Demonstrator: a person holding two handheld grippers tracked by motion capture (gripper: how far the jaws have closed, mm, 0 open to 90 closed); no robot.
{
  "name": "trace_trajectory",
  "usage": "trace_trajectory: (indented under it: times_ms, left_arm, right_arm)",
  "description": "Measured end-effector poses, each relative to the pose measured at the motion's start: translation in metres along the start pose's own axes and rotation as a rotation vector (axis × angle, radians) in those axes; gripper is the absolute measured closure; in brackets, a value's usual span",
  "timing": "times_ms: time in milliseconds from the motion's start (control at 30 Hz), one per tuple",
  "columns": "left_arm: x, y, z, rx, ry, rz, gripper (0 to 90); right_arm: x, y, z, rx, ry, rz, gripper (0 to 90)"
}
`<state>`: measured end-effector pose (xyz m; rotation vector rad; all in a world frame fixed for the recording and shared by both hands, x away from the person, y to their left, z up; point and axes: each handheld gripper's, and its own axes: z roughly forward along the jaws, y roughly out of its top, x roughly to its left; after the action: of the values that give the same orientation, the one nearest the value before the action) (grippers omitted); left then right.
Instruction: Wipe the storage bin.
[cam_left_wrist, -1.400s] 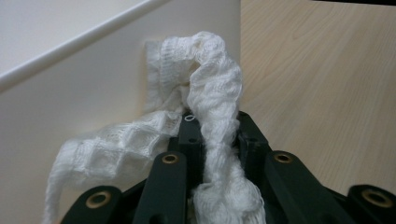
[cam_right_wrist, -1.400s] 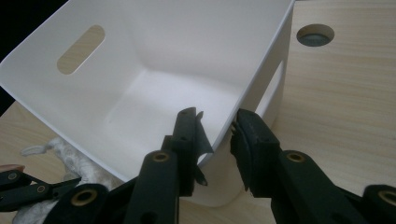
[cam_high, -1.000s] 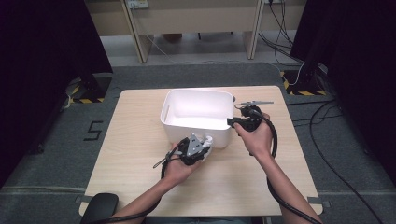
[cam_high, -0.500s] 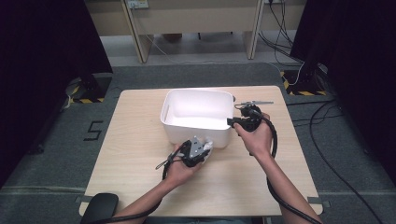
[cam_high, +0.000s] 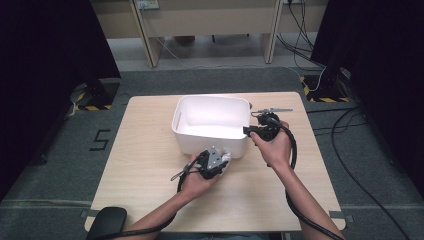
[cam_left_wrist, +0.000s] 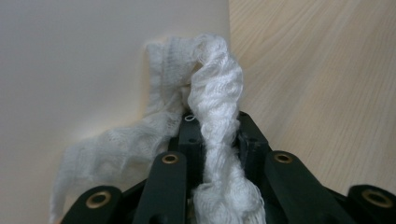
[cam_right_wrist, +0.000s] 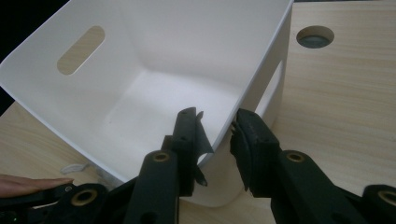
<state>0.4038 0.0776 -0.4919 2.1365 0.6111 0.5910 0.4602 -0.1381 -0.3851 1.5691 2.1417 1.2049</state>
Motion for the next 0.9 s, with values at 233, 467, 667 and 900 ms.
trace_trajectory:
  times_ms: [233,467,667,900]
  left_arm:
    - [0.000,0.001,-0.001,-0.003,-0.005,-0.006,75.9]
    - [0.001,0.005,-0.005,-0.016,-0.001,-0.008,76.0]
    - [0.002,0.011,-0.012,-0.043,0.003,-0.018,76.0]
    - [0.003,0.019,-0.018,-0.061,0.002,-0.019,76.0]
  right_arm:
    - [0.000,0.000,0.000,-0.001,0.002,0.001,70.6]
    - [0.000,0.000,0.000,-0.001,0.001,0.003,70.6]
    - [0.000,0.000,0.000,0.001,-0.001,0.003,70.6]
    - [0.000,0.000,0.000,0.001,-0.002,0.003,70.6]
